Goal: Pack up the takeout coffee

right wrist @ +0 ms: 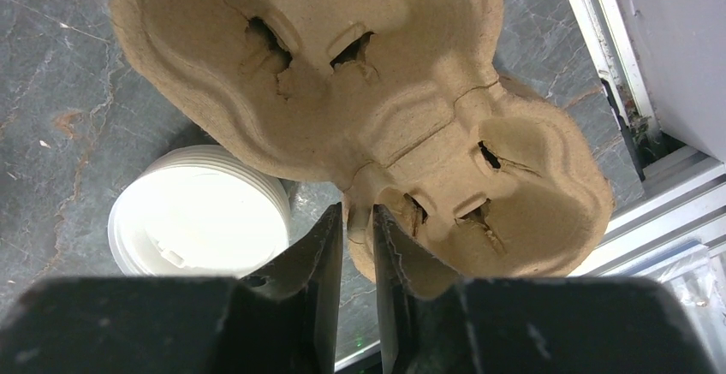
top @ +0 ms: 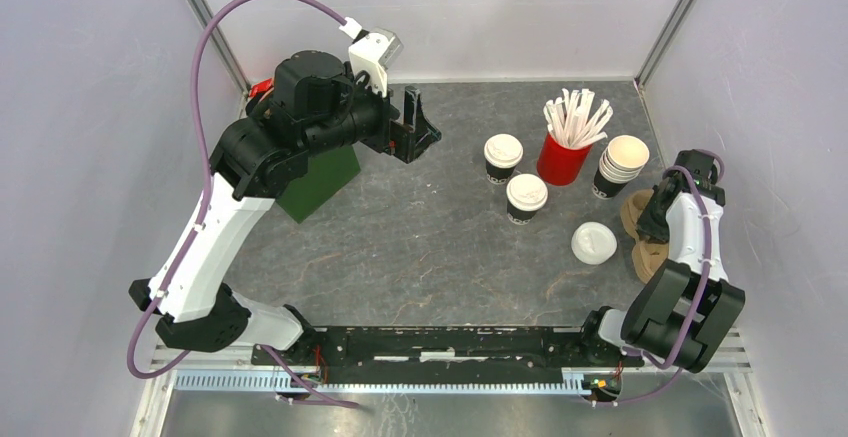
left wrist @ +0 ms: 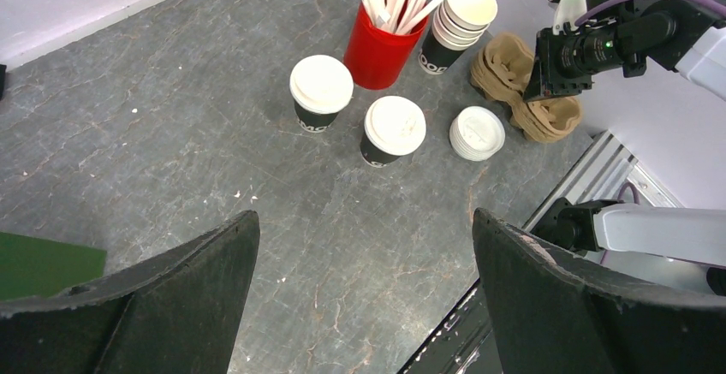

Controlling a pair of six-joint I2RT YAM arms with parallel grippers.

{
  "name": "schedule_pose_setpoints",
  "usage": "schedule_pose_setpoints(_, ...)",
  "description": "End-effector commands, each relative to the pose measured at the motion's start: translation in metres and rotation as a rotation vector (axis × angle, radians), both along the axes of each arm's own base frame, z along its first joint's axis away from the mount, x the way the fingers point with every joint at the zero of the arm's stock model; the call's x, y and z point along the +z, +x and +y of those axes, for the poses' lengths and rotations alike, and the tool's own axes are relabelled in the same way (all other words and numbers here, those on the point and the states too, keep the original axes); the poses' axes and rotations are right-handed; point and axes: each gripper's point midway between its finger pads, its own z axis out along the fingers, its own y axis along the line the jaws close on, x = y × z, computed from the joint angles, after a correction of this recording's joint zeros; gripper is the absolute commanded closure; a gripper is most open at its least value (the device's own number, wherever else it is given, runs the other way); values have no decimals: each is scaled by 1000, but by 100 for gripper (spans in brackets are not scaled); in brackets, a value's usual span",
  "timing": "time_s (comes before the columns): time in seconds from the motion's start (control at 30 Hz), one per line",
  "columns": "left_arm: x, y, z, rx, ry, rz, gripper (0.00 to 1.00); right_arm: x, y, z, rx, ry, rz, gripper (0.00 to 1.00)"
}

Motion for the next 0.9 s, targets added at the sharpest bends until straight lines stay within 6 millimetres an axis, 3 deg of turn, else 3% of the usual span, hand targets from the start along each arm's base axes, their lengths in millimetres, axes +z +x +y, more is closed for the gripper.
schedule_pose_setpoints(0.0,7,-4,5,-19,4,-44,0,8,11,-9,-8,-29,-32,73)
schedule_pose_setpoints(0.23,6,-5,5,-20,6,-42,0,6,8,-11,-14,-38,-16,79)
schedule_pose_setpoints(0.4,7,-5,4,-22,3,-42,0,16,9,-11,-26,-41,-31,96)
schedule_pose_setpoints(0.57,9,-8,0,-41,-10,-40,0,40,9,-14,-41,-73,-67,97)
schedule_pose_setpoints(0.87,13,-20,-2,-71,-25,-44,0,45,-10,-19,-104,-140,-55,100)
